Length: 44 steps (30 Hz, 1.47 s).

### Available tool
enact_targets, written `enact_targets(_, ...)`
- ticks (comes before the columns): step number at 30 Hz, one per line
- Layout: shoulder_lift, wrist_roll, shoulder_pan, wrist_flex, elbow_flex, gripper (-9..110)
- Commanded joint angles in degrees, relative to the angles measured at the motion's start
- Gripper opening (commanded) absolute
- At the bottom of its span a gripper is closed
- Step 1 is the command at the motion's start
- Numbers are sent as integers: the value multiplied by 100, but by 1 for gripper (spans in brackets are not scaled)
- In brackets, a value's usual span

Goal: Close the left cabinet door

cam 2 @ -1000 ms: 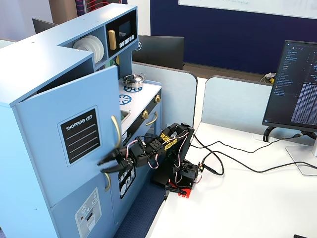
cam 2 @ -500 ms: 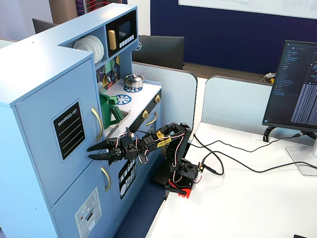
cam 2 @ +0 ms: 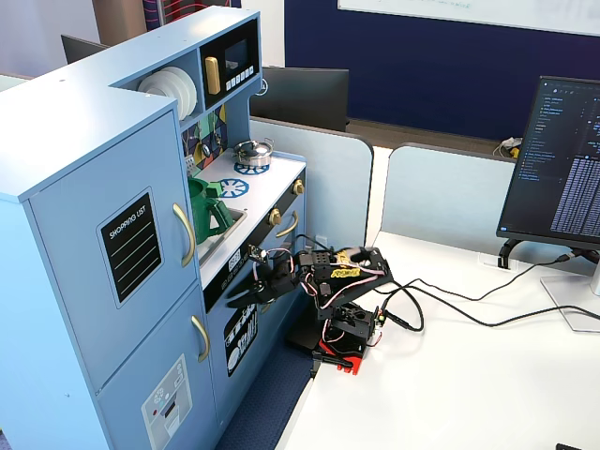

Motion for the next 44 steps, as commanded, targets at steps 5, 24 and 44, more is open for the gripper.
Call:
enact_targets(5, 1380, 448, 2479, 3217, 1081, 0)
enact_targets(24, 2206, 1116, 2725, 6012, 1354, 0)
enact_targets(44, 2215, 1116, 2786, 6012, 1354, 5)
